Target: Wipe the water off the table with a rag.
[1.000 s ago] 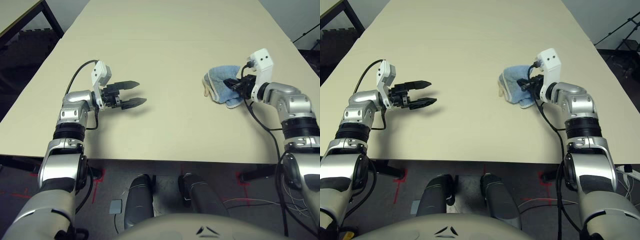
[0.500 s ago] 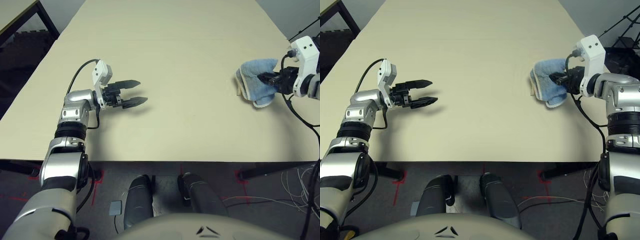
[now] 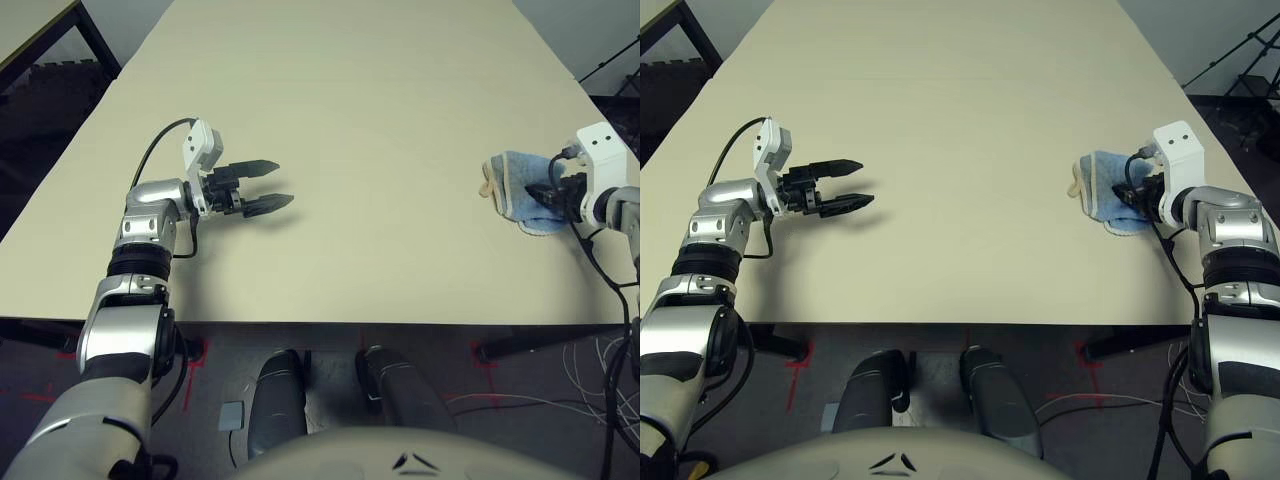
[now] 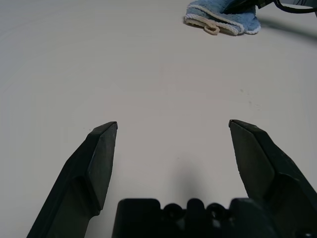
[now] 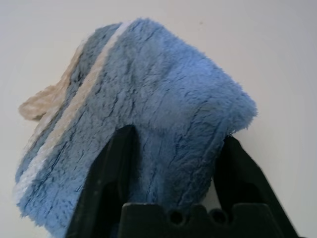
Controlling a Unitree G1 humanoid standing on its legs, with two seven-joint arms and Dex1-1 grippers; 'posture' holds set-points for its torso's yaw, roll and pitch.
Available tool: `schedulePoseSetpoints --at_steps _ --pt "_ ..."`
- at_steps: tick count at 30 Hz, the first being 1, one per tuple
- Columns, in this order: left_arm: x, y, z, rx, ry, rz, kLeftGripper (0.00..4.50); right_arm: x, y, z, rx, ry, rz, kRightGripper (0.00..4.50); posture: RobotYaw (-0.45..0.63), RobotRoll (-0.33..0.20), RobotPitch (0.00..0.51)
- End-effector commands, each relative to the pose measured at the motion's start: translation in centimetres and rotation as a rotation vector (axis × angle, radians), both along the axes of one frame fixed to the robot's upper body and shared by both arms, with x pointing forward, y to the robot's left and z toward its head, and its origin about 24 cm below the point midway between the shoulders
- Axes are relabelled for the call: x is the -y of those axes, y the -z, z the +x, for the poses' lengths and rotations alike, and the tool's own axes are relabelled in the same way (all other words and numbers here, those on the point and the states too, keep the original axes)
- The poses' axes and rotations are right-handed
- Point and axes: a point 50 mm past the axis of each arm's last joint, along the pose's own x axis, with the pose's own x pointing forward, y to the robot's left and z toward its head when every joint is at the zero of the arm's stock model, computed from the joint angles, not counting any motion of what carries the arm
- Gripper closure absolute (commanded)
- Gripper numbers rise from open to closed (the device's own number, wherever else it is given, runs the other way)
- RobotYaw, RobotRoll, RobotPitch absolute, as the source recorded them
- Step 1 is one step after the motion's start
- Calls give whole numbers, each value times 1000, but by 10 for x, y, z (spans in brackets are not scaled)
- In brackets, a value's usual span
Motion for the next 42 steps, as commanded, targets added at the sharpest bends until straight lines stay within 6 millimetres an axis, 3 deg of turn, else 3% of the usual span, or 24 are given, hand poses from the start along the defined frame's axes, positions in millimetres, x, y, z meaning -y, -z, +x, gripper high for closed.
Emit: schedulePoseSetpoints --at_steps 1,8,16,24,31,42 --pt "-4 1 -1 0 -32 -1 0 21 -18 -10 118 111 35 154 -308 0 134" --pt "-13 -1 -3 39 -178 -109 0 39 -28 -29 360 143 149 33 -285 0 149" --pt "-30 -17 9 216 -575 -248 0 17 -31 -28 562 -76 233 33 -222 0 159" --pt "-66 -14 12 287 -972 -248 0 8 -10 -26 580 -104 311 33 -202 0 168" --pt "-84 -12 5 332 -1100 -234 0 16 -8 -22 593 -9 271 33 -163 0 153" --pt "-89 -5 2 332 -1123 -217 0 34 -9 -23 626 169 251 33 -147 0 151"
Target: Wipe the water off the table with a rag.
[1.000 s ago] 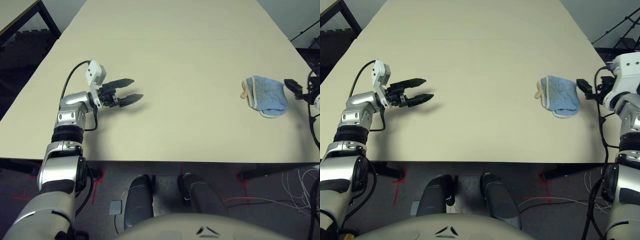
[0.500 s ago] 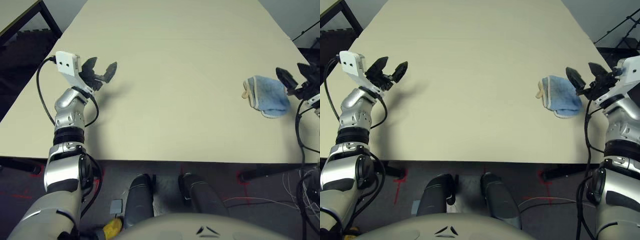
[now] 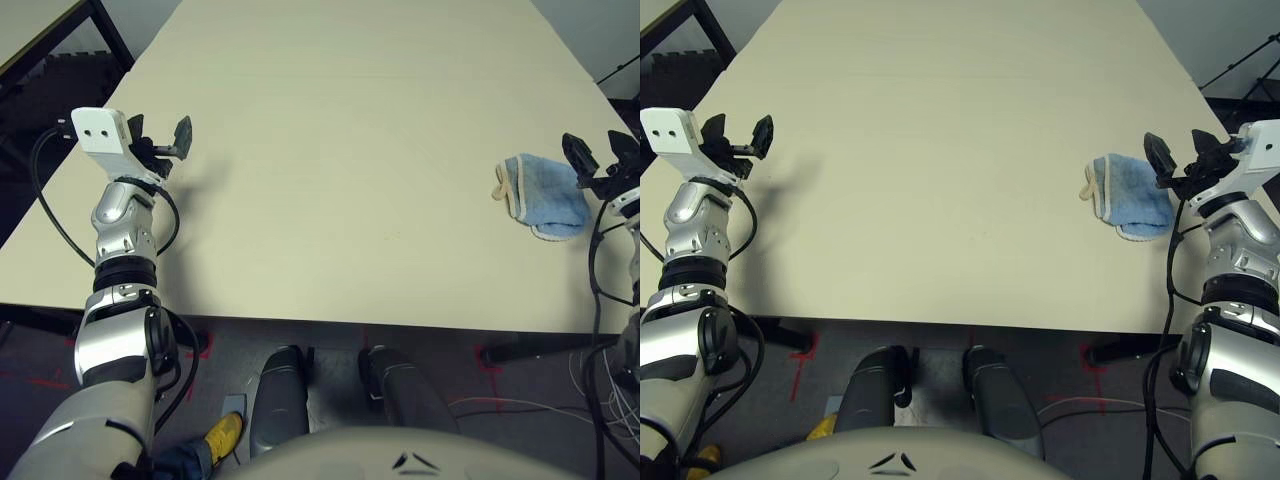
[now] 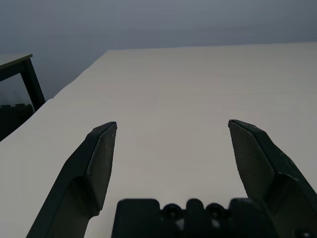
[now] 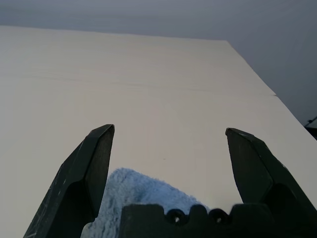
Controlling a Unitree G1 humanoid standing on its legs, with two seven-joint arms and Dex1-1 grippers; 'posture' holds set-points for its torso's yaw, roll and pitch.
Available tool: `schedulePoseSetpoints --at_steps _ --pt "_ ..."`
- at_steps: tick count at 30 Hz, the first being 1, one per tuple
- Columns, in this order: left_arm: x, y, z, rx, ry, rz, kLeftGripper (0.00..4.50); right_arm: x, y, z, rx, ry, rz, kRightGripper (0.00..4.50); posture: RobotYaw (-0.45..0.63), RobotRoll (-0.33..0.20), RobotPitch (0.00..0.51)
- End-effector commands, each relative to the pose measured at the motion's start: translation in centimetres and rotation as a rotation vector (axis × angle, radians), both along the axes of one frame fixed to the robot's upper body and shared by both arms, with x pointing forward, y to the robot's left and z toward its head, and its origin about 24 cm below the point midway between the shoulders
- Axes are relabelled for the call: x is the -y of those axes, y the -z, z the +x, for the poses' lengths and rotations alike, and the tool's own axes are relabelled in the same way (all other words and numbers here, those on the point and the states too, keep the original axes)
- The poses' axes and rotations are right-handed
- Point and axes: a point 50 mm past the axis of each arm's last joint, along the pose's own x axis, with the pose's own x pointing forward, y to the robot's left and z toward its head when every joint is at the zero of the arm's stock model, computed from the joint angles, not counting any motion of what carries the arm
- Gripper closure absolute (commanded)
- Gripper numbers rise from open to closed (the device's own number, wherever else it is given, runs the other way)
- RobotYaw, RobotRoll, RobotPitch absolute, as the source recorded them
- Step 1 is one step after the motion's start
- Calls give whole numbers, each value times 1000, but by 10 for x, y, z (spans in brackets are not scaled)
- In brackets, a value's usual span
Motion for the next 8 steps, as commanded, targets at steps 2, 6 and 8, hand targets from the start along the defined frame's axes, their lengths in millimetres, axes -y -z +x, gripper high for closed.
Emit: schedulePoseSetpoints --at_steps 2,6,8 --pt "-6 5 -3 -27 -11 33 0 14 1 -6 2 103 19 33 -150 0 151" --pt "-4 4 -1 -27 -7 35 0 18 1 -8 5 133 26 33 -154 0 149" --pt "-4 4 -1 -25 -5 34 0 20 1 -9 6 140 28 33 -158 0 148"
